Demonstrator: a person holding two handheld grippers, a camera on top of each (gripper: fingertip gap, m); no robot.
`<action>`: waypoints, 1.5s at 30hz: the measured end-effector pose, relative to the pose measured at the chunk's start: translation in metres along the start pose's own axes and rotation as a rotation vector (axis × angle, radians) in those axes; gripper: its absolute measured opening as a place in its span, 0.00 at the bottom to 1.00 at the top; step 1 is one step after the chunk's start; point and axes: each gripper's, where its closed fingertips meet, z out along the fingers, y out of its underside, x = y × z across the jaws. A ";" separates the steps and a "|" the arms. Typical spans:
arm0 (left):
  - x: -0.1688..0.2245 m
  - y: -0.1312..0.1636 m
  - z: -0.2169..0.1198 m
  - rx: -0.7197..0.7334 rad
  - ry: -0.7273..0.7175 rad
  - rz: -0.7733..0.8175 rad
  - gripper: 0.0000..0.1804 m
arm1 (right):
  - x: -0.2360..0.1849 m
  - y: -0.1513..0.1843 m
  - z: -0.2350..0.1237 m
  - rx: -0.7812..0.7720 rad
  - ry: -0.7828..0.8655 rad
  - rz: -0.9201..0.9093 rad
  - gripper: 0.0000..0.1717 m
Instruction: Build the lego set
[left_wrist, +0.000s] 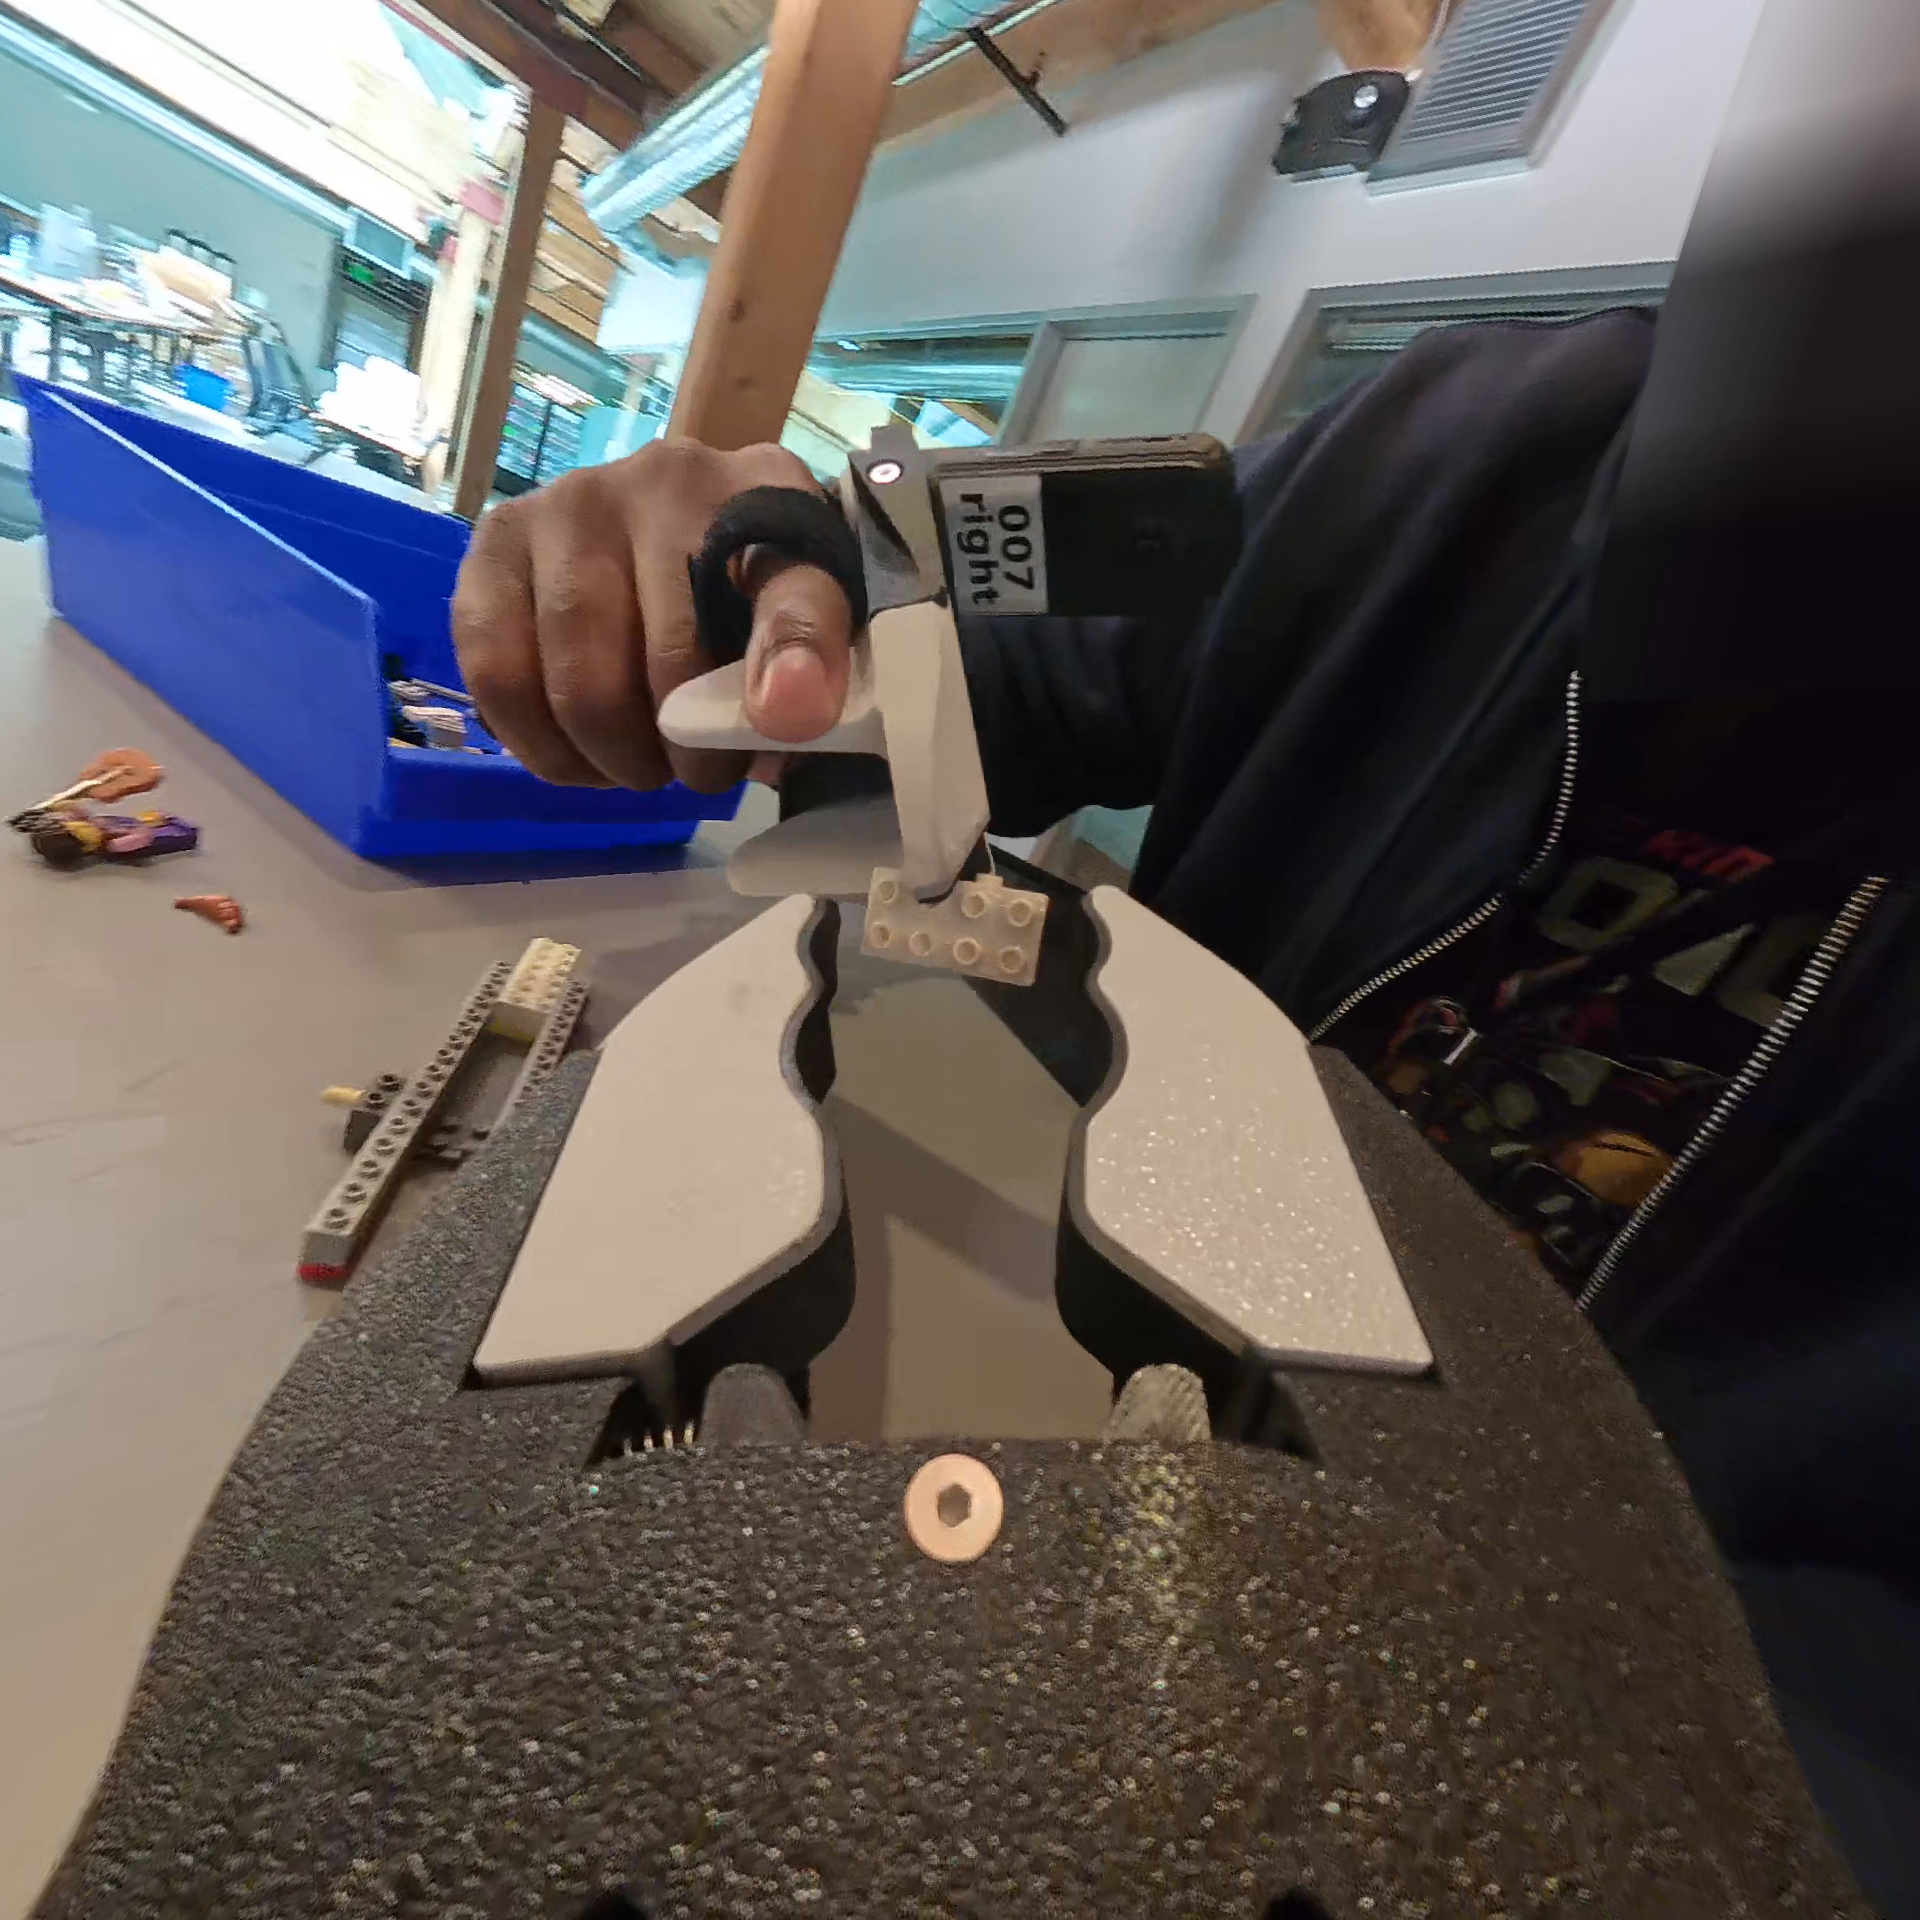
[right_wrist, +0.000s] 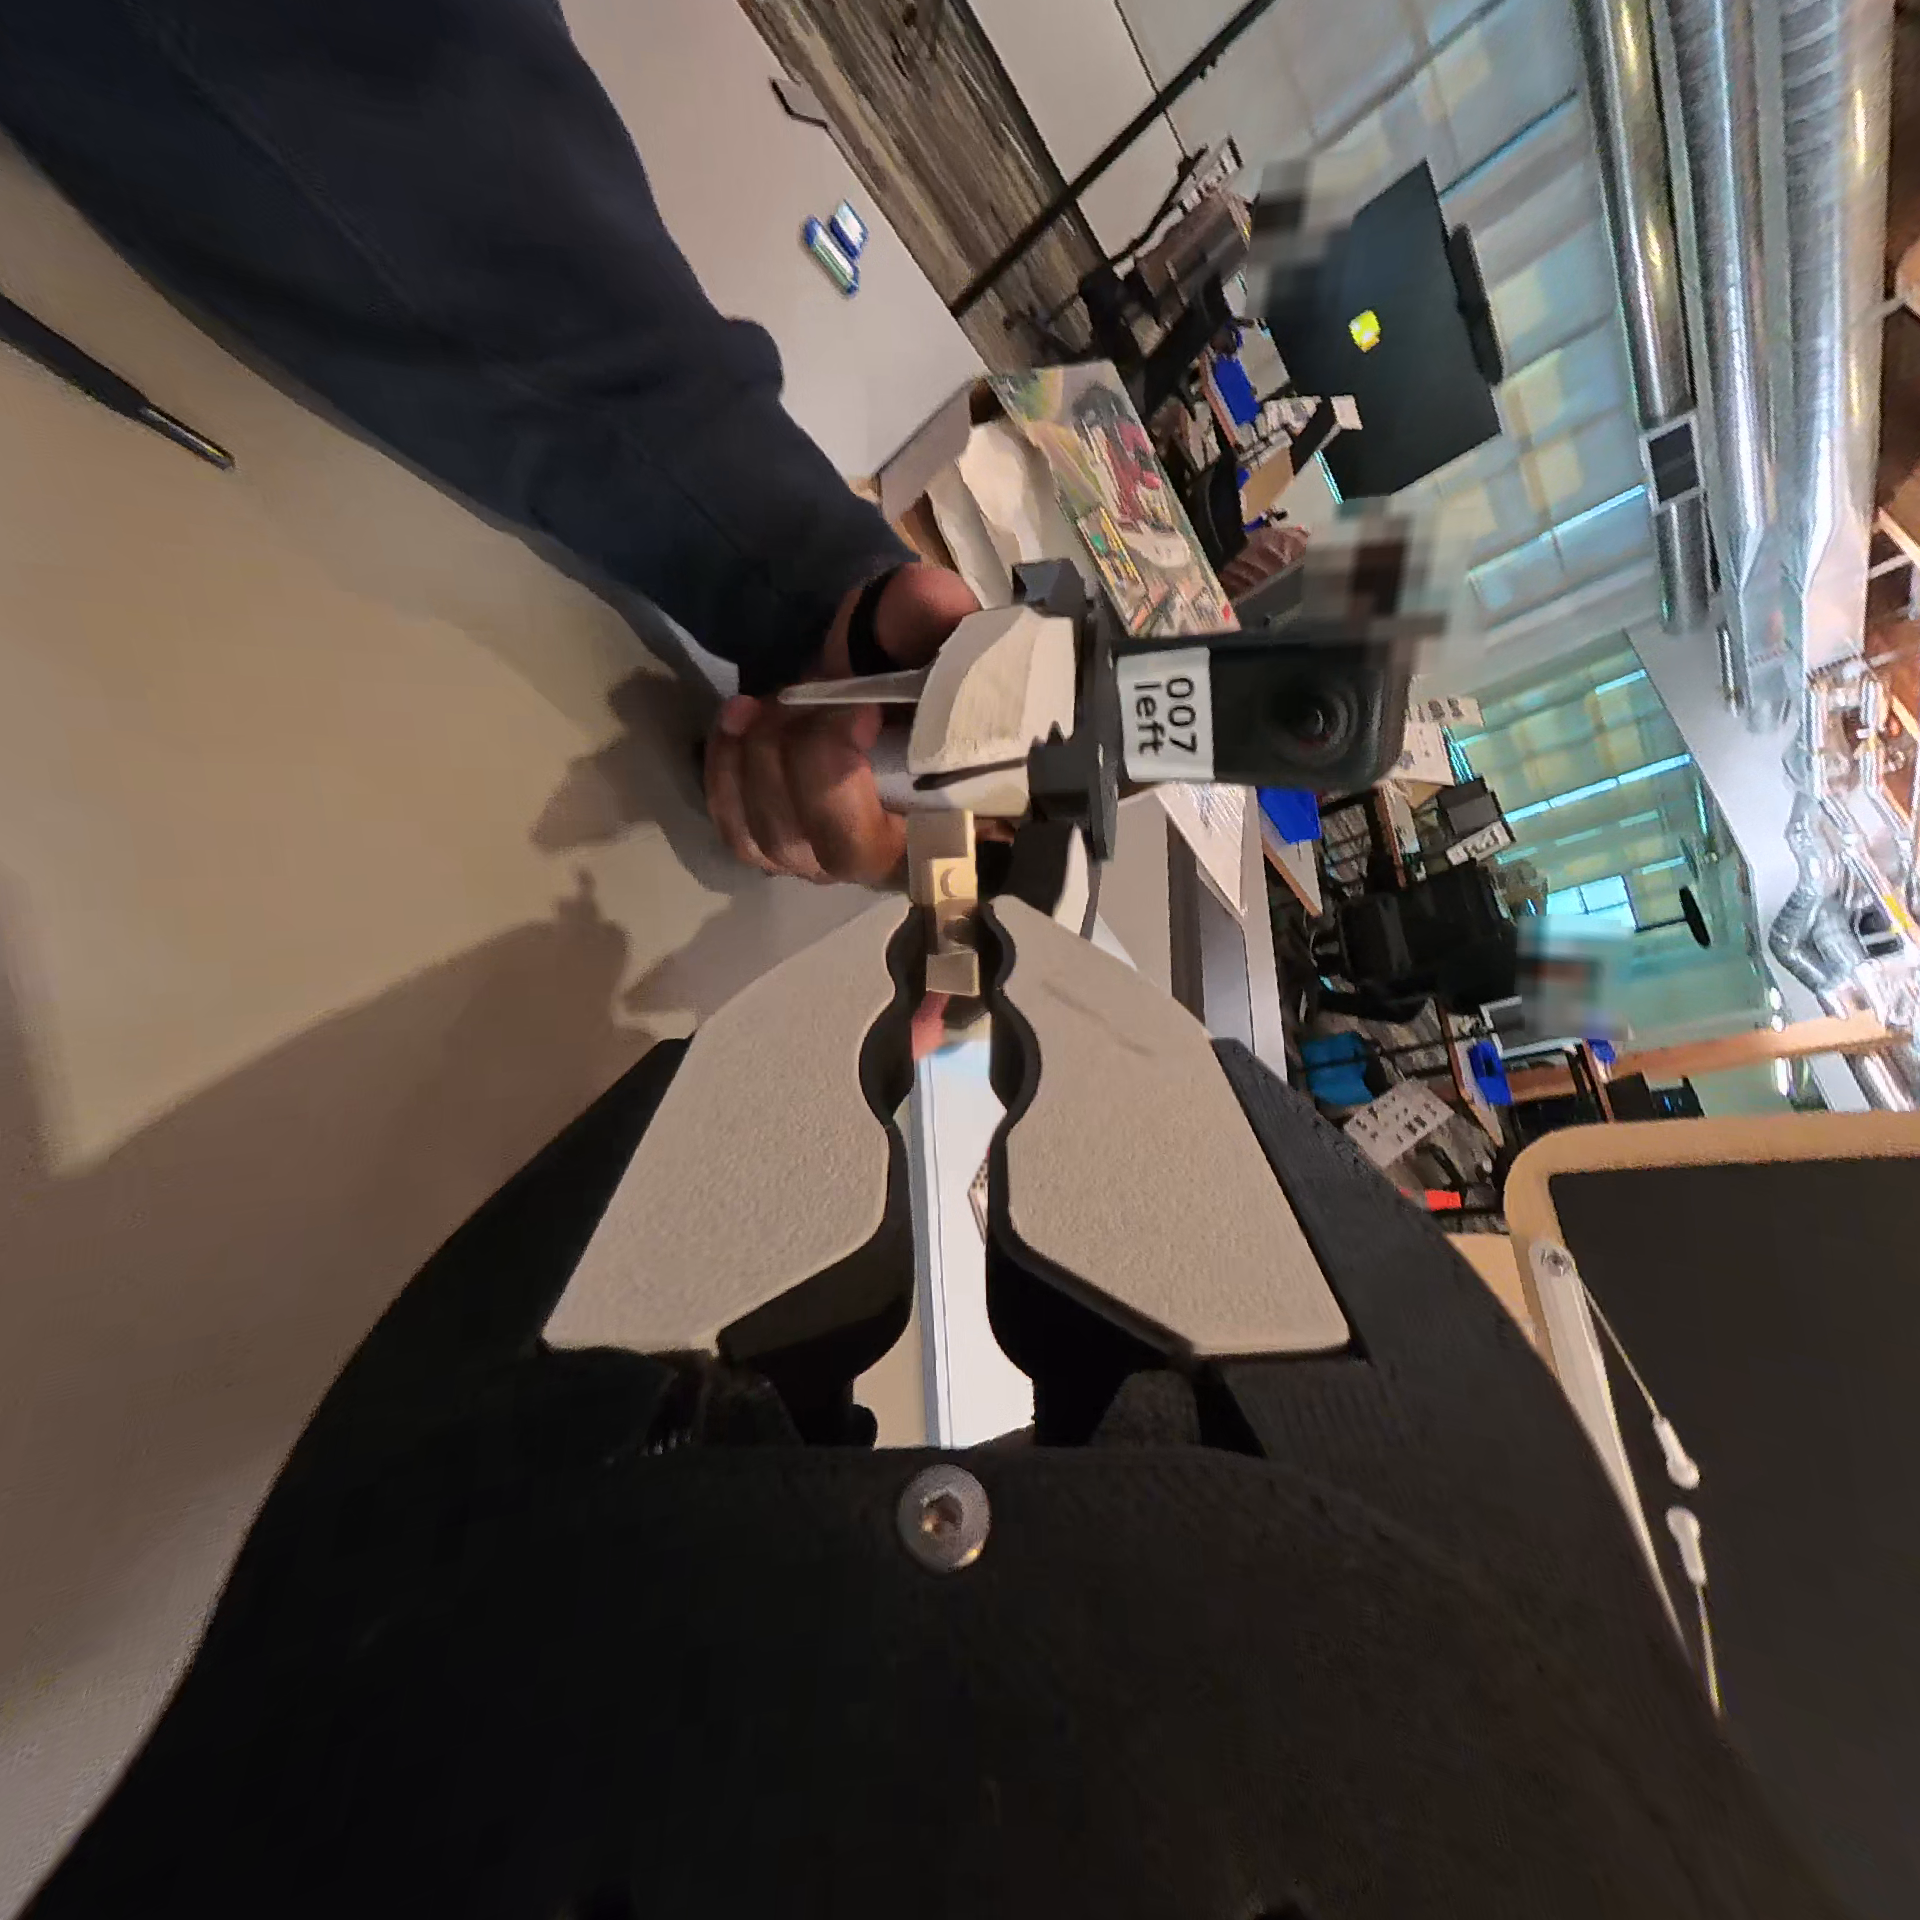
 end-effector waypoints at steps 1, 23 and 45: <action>0.004 0.002 0.002 -0.012 0.020 0.000 0.24 | -0.001 -0.003 0.001 0.009 -0.014 -0.011 0.05; -0.035 0.002 -0.017 -0.052 -0.271 0.122 0.20 | -0.075 0.103 -0.030 -0.508 -0.216 0.684 0.23; -0.045 -0.007 -0.035 -0.083 -0.446 0.221 0.20 | -0.025 0.100 0.013 -0.416 -0.036 0.815 0.15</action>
